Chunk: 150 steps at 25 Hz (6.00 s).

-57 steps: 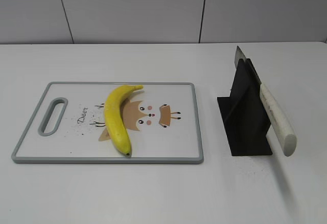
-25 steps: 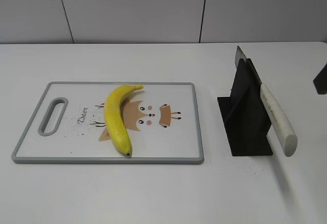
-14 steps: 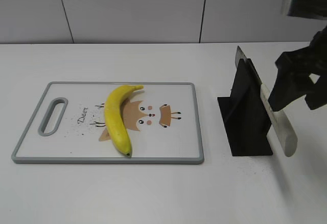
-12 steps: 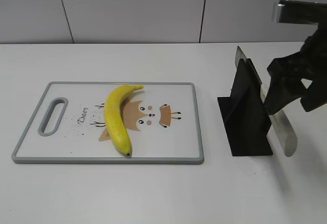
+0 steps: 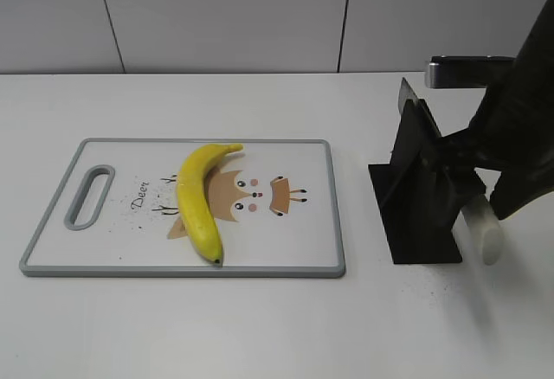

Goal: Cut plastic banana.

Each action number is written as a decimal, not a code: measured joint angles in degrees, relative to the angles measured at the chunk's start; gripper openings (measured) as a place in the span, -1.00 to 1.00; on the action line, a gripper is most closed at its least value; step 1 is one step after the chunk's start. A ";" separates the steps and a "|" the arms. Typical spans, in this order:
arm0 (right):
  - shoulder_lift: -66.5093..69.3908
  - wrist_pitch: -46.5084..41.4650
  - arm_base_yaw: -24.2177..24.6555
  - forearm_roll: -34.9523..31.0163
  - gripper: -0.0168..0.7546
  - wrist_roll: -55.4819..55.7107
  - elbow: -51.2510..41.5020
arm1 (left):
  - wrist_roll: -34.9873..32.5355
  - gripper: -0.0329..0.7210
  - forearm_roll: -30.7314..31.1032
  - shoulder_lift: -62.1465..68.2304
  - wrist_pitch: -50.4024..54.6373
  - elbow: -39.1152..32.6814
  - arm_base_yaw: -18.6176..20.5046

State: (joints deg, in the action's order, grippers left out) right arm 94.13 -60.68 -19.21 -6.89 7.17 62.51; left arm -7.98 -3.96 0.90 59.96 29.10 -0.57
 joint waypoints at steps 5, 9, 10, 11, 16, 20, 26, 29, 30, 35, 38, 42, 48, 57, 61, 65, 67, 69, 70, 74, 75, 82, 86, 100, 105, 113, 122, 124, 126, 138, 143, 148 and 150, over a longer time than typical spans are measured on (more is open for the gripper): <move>0.66 1.15 0.00 0.08 0.25 0.06 0.06 | 0.00 0.65 0.00 0.00 0.00 0.00 0.00; 0.77 1.28 0.00 0.31 0.03 0.28 0.06 | 0.00 0.65 0.00 0.00 0.00 0.00 0.00; 0.85 1.33 0.00 0.31 0.01 0.33 0.08 | 0.00 0.65 0.00 0.00 0.00 0.00 0.00; 1.05 1.33 0.00 0.31 0.00 0.33 0.08 | 0.00 0.65 0.00 0.00 0.00 0.00 0.00; 2.46 1.33 0.00 0.02 -0.04 0.39 0.08 | 0.00 0.65 0.00 0.00 0.00 0.00 0.00; 2.59 1.27 0.00 -1.28 -0.42 0.47 0.08 | 0.00 0.63 0.00 0.00 0.00 0.00 0.00; 2.59 -0.07 0.00 -2.01 -0.47 1.69 0.08 | 0.00 0.53 0.04 0.00 0.00 0.00 0.00; 2.16 -1.07 0.00 -2.26 -0.47 1.69 0.08 | 0.00 0.49 0.04 0.00 0.00 0.00 0.00; 1.89 -1.20 0.00 -2.33 -0.47 1.74 0.21 | 0.00 0.49 0.04 0.00 0.00 0.00 0.00; 0.96 -6.60 0.00 -2.14 -0.47 1.91 4.08 | 0.00 0.48 0.04 0.00 0.00 0.00 0.00; 0.34 -8.38 0.00 -1.83 -0.47 2.07 7.43 | 0.00 0.48 0.04 0.00 0.00 0.00 0.00; -1.13 -8.26 0.00 -2.56 -0.48 -1.41 11.81 | 0.00 0.48 0.04 0.00 0.00 0.00 0.00; -2.75 -8.50 -0.07 -3.14 -0.48 -12.89 17.94 | 0.00 0.48 0.10 0.00 0.00 0.00 0.00; -2.75 -6.47 -0.07 -11.28 -0.48 -46.91 21.03 | -4.65 0.47 0.05 5.58 -0.66 3.80 0.00; -2.75 -3.00 -0.07 -12.31 -0.48 -55.13 21.03 | -9.54 0.47 0.05 13.53 -4.20 7.15 0.00; -0.65 -2.81 -0.07 -13.43 -0.48 -58.39 22.01 | -14.63 0.47 -2.44 23.99 -8.74 9.93 0.00; 0.87 -3.49 -0.07 -13.55 -0.48 -60.55 22.70 | -19.34 0.48 -5.41 30.21 -9.27 12.11 -0.24; 2.30 -4.46 -0.07 -13.55 -0.48 -63.69 23.45 | -23.78 0.48 -8.17 35.50 -10.13 14.98 -1.30; 2.99 -4.76 -0.07 -13.60 -0.48 -64.83 23.94 | -26.38 0.48 -8.94 38.23 -10.35 16.23 -2.09; 5.49 -5.22 -0.07 -14.08 -0.48 -68.37 26.07 | -35.81 0.48 -9.77 48.66 -9.65 22.61 -6.26; 6.35 -5.46 -0.14 -14.30 -0.48 -68.61 26.93 | -37.40 0.48 -9.67 51.40 -9.43 24.37 -7.67; 14.57 -7.23 -4.15 -12.47 -0.48 -72.98 35.26 | -48.28 0.48 -8.54 67.55 -7.75 36.27 -14.86; 20.38 -7.22 -6.90 -12.08 -0.48 -73.99 39.65 | -52.62 0.48 -10.98 75.48 -3.32 41.30 -15.15; 25.00 -6.63 -8.78 -15.39 -0.48 -78.64 42.55 | -68.60 0.48 -18.50 92.28 -6.61 41.91 -15.44; 25.00 -6.57 -8.78 -15.39 -0.48 -78.70 42.55 | -69.50 0.41 -18.95 95.68 -8.61 41.91 -15.44; 25.00 -6.57 -8.78 -15.39 -0.48 -78.70 42.55 | -69.62 -0.66 -19.14 96.51 -10.83 41.91 -15.44; 25.00 -6.29 -8.78 -16.89 -0.48 -78.80 42.55 | -70.57 -0.94 -18.56 96.51 -10.81 41.91 -15.44; 25.00 -6.29 -8.78 -16.86 -0.48 -78.80 42.55 | -70.57 -0.94 -18.49 96.51 -10.75 41.91 -15.44; 25.00 -6.29 -8.78 -16.03 -0.48 -77.90 42.55 | -70.57 -0.94 -18.55 96.51 -10.86 41.91 -15.44; 28.20 -7.14 -10.88 -6.71 -0.48 -69.45 42.55 | -70.80 -0.94 -19.01 97.33 -11.76 41.91 -15.55; 30.12 -6.31 -12.65 -2.65 -0.48 -67.27 42.55 | -70.72 -0.94 -18.55 98.21 -11.80 41.91 -15.55; 30.22 -6.57 -12.76 0.08 -0.48 -65.90 42.55 | -70.43 -0.94 -19.23 100.39 -13.13 41.91 -16.57; 30.69 -6.81 -12.76 1.01 -0.48 -65.05 42.55 | -70.37 -0.94 -19.23 101.18 -13.72 41.91 -17.00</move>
State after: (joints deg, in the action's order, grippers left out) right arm 124.81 -67.49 -31.98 -5.88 -57.88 105.06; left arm -78.35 -23.19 102.08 46.24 71.01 -17.56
